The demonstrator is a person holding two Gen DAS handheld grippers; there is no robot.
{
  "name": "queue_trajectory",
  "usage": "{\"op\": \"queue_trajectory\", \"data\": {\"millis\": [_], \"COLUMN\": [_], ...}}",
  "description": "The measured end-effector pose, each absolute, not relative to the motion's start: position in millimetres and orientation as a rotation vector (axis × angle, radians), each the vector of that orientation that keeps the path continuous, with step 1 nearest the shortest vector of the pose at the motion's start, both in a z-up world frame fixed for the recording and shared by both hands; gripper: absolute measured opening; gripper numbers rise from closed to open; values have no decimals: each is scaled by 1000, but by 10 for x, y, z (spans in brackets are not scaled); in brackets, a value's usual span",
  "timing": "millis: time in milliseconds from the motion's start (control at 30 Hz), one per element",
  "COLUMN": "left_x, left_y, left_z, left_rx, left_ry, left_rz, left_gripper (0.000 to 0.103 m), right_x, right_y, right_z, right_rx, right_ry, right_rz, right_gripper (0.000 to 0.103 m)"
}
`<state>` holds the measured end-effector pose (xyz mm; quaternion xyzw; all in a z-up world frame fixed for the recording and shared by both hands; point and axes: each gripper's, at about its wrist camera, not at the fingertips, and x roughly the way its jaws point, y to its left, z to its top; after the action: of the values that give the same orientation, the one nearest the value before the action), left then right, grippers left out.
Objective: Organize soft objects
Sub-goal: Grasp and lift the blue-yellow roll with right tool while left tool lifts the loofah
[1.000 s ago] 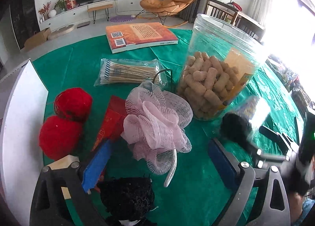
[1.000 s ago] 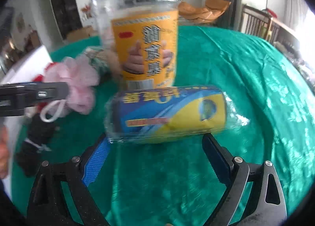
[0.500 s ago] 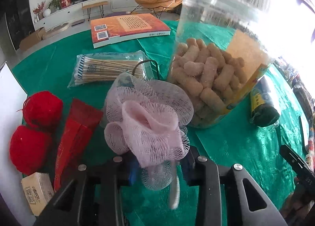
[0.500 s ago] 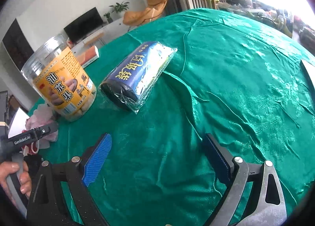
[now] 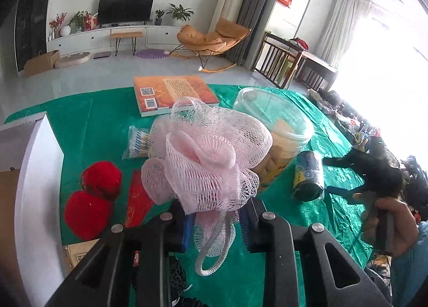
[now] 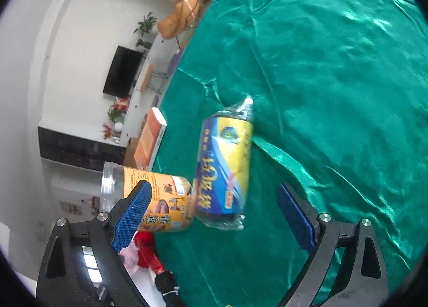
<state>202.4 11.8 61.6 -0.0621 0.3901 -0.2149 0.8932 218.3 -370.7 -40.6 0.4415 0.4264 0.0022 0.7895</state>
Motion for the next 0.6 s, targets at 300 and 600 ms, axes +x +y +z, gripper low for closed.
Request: {"op": "queue_trajectory", "data": {"millis": [300, 600], "left_x": [1828, 1291], "left_y": [576, 1582], "left_z": [1129, 1268], "left_rx": [-158, -192], "left_ry": [727, 732], "left_rz": [-458, -342], "left_gripper": [28, 28], "right_x": [3048, 2813], "right_y": [-3349, -2344], "right_z": [-337, 1401], "right_rx": [630, 372], "right_ry": [1050, 743], "right_rz": [-21, 235], "right_gripper": [55, 55]}}
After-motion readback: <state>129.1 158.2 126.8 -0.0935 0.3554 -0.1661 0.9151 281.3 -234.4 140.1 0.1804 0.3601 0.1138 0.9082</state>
